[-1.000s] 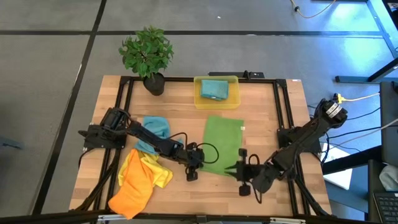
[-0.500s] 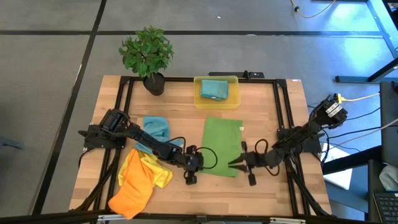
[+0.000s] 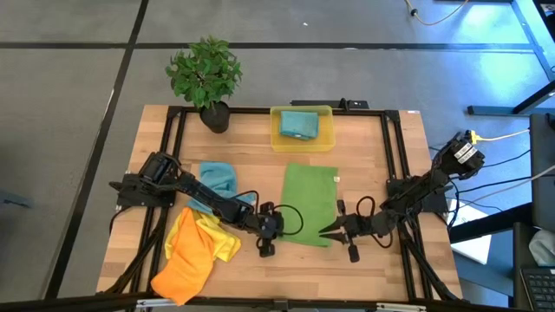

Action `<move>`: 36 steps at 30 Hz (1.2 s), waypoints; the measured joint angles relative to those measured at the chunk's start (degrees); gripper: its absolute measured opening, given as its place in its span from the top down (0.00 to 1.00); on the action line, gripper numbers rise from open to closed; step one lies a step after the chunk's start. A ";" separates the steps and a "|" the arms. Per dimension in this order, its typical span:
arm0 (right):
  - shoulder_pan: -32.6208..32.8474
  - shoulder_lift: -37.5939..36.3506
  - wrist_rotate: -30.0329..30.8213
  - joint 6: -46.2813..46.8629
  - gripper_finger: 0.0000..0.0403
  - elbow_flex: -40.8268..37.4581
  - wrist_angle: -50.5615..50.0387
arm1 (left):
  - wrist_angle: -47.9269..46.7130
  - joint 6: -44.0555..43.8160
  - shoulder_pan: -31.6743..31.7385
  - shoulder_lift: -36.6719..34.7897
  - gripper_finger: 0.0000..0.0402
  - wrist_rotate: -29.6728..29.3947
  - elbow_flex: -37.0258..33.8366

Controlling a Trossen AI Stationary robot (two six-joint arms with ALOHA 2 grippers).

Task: Fold microfiber towels
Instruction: Fold the green microfiber towel

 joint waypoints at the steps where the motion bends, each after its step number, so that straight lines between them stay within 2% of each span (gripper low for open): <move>1: 0.01 0.00 0.00 0.03 0.87 0.00 -0.18 | 0.00 -0.45 0.00 0.00 1.00 -0.17 0.00; 5: -0.01 0.00 0.00 0.61 0.87 0.00 -0.55 | 0.02 -1.11 -0.47 0.00 1.00 -0.75 0.00; 10: -0.05 0.02 0.00 -0.39 0.87 0.00 -1.28 | 0.04 -1.90 -0.90 0.00 1.00 -5.78 0.00; 21: -0.78 0.04 0.07 -2.05 0.87 0.00 -2.12 | 0.71 -1.24 -2.01 0.02 0.99 -6.02 0.00; 36: -1.63 0.04 0.09 -0.52 0.87 0.00 -2.27 | 5.01 0.98 -2.63 0.04 0.71 -6.22 0.00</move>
